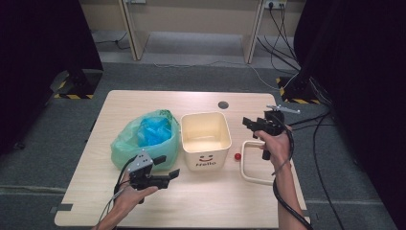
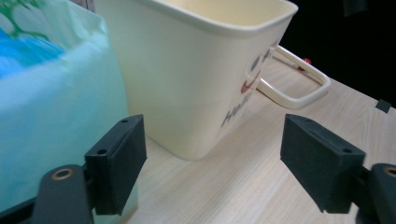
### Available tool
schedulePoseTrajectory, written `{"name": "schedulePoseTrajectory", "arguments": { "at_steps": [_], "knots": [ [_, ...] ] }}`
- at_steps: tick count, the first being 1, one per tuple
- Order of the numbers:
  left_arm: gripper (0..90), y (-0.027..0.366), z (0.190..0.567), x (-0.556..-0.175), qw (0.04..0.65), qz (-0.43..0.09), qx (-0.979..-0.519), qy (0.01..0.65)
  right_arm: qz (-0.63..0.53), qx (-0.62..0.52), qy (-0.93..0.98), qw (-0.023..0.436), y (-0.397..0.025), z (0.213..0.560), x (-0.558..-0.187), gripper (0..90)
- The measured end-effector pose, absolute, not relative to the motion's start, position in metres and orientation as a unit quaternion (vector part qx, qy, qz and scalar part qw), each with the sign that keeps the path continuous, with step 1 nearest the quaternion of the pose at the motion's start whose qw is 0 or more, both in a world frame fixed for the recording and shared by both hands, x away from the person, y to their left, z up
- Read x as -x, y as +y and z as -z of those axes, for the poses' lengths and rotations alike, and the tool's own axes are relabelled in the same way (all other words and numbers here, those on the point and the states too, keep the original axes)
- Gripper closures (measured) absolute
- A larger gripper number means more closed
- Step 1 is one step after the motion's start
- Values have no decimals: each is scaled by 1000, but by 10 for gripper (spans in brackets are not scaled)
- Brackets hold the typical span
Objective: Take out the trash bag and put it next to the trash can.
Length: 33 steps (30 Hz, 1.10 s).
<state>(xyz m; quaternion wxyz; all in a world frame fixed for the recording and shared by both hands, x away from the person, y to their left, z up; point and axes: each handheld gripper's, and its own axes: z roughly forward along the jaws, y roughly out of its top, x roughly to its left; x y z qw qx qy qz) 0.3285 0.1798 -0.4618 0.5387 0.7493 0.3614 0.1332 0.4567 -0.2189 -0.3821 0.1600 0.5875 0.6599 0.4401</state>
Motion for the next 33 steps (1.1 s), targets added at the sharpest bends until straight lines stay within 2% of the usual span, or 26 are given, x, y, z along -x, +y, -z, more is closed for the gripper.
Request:
{"name": "schedulePoseTrajectory", "arguments": {
  "at_steps": [4,14,33],
  "knots": [
    [178,172,468,-328,530,-133,-758,357,-441,-595,652,165,-236,389,-448,347],
    [156,164,494,-326,485,-123,-793,348,-444,-613,629,177,-263,409,-431,307],
    [157,163,518,-328,400,-145,-845,323,-411,-636,627,182,-288,465,-405,212]
  ]
}}
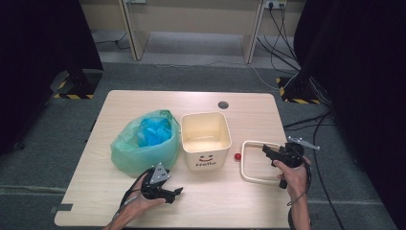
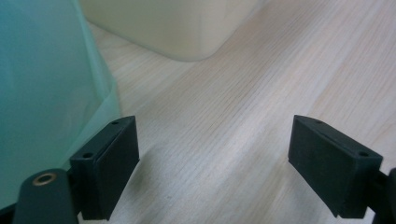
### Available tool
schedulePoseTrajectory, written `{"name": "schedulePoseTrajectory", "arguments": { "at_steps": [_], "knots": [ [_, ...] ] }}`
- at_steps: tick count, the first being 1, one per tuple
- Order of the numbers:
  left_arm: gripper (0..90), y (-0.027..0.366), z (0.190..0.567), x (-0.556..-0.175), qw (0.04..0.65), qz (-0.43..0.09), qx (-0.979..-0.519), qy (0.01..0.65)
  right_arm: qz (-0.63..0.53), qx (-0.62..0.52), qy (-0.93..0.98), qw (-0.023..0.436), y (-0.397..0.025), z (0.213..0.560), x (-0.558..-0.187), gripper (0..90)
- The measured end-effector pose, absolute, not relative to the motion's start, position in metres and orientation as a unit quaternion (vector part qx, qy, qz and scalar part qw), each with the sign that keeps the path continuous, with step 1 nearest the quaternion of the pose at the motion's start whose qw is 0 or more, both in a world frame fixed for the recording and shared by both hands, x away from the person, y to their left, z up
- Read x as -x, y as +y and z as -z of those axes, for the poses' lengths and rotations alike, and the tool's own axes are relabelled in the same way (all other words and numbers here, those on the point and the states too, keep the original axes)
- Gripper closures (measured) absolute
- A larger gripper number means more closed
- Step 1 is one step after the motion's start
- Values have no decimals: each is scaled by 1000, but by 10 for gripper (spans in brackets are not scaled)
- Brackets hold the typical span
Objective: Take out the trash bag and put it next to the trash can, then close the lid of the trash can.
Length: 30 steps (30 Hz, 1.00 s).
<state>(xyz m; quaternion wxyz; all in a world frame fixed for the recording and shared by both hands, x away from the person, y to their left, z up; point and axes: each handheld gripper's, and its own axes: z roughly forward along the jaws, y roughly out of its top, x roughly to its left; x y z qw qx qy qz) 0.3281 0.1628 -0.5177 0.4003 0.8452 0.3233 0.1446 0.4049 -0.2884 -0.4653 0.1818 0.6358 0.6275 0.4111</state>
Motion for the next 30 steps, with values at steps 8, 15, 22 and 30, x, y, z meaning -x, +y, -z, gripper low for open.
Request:
{"name": "schedulePoseTrajectory", "arguments": {
  "at_steps": [8,15,22,30],
  "knots": [
    [150,165,522,-331,387,-138,-851,328,-398,-639,630,190,-292,472,-403,213],
    [144,164,522,-331,386,-137,-851,328,-384,-645,632,195,-296,478,-401,222],
    [143,164,522,-331,386,-138,-851,328,-379,-648,628,203,-298,477,-399,228],
    [141,164,522,-331,386,-137,-852,328,-370,-653,628,205,-304,481,-403,259]
  ]
}}
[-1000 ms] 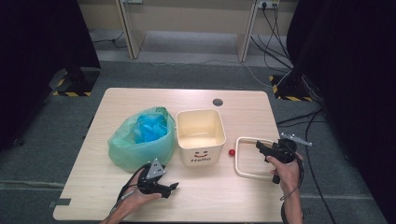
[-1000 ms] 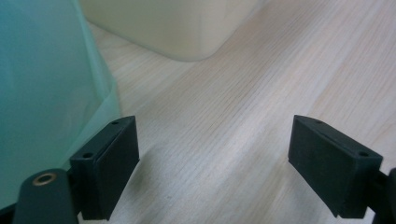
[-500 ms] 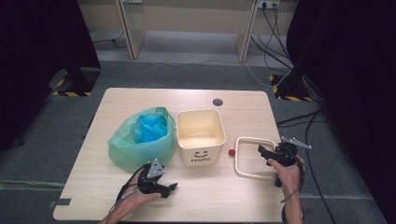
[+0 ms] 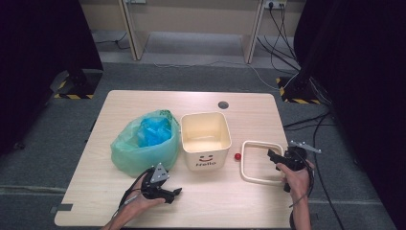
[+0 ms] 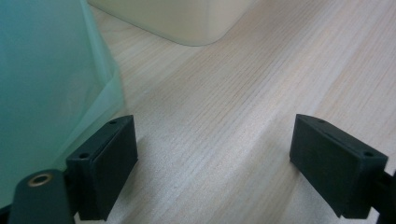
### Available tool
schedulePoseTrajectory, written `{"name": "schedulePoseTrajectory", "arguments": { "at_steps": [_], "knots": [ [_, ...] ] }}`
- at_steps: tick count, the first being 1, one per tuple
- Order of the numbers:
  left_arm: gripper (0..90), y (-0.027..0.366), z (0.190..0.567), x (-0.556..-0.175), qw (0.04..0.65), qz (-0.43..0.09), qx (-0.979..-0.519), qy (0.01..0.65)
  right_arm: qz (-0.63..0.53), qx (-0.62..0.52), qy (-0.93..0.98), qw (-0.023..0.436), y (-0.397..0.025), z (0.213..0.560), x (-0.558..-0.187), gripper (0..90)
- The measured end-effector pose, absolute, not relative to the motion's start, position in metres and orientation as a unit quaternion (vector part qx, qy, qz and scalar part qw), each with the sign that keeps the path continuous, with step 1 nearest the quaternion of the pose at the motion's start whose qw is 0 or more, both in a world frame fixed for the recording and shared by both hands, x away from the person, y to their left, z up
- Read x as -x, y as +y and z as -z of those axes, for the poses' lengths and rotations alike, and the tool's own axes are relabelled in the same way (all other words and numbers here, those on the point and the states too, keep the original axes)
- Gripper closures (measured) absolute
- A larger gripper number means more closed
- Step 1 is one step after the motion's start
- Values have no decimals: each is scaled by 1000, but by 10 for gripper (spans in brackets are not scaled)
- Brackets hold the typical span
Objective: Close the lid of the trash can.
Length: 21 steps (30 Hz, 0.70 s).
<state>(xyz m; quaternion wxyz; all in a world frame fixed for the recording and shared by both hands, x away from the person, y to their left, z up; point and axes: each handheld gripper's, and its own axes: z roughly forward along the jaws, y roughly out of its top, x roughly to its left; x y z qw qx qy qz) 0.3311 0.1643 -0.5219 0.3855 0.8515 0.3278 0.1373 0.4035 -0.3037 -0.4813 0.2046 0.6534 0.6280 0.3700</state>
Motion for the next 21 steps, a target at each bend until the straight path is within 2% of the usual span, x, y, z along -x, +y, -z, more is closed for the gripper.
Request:
{"name": "schedulePoseTrajectory", "arguments": {
  "at_steps": [10,17,21],
  "knots": [
    [141,164,522,-331,385,-137,-851,329,-339,-659,637,211,-310,492,-411,349],
    [141,164,522,-331,386,-137,-851,329,-315,-666,643,211,-310,499,-414,454],
    [141,164,522,-331,386,-137,-851,329,-295,-659,653,228,-312,502,-415,531]
  ]
}}
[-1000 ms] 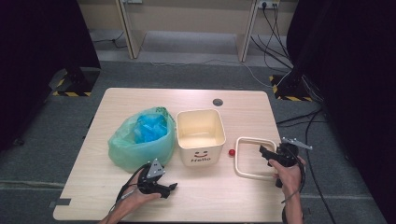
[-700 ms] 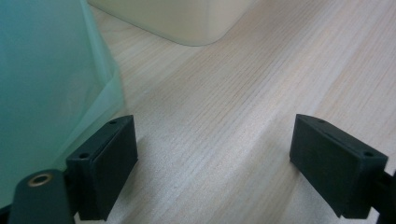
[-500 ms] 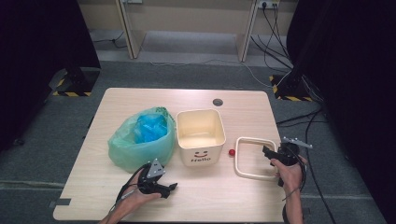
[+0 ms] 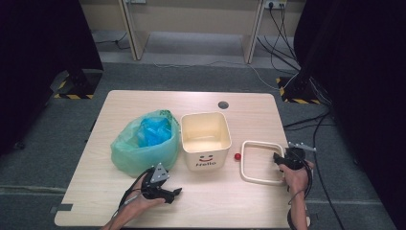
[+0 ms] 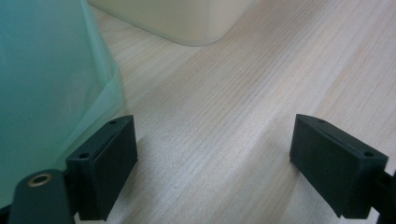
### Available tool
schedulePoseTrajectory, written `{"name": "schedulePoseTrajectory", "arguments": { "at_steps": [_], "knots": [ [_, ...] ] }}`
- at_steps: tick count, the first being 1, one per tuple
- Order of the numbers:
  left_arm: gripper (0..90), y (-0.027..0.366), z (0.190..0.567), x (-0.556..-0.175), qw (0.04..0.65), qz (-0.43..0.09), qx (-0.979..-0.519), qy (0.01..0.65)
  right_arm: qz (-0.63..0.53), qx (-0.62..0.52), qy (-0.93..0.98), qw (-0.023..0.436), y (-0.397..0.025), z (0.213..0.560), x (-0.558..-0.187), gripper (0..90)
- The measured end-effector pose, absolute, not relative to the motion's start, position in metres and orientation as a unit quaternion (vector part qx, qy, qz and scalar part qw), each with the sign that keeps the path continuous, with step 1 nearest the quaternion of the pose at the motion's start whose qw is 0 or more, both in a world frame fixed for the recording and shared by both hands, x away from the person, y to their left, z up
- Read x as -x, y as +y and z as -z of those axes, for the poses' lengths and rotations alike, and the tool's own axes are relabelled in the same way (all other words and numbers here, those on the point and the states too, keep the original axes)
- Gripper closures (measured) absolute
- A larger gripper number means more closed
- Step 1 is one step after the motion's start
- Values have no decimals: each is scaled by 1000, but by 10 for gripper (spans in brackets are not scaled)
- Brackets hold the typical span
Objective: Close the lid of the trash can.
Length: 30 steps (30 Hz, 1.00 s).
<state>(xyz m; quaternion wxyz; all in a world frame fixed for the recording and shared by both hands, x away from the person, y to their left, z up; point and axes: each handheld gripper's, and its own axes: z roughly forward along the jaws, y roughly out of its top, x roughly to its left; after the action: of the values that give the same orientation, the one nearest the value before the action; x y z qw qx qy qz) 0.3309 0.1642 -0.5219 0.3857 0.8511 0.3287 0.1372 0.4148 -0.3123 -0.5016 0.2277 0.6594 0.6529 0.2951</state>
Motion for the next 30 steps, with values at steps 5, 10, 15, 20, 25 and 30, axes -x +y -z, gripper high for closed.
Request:
{"name": "schedulePoseTrajectory", "arguments": {
  "at_steps": [5,10,15,20,25,30],
  "knots": [
    [141,164,522,-331,385,-138,-852,328,-289,-655,653,247,-314,503,-412,691],
    [141,164,522,-331,386,-137,-851,329,-278,-656,651,262,-314,504,-411,772],
    [141,164,522,-331,386,-137,-851,328,-269,-653,653,272,-312,504,-412,805],
    [141,164,522,-331,386,-137,-851,328,-278,-659,646,267,-314,504,-411,805],
    [141,164,522,-331,386,-137,-851,328,-298,-660,639,260,-316,500,-410,805],
    [141,164,522,-331,387,-137,-850,329,-321,-659,630,256,-317,492,-408,805]
  ]
}}
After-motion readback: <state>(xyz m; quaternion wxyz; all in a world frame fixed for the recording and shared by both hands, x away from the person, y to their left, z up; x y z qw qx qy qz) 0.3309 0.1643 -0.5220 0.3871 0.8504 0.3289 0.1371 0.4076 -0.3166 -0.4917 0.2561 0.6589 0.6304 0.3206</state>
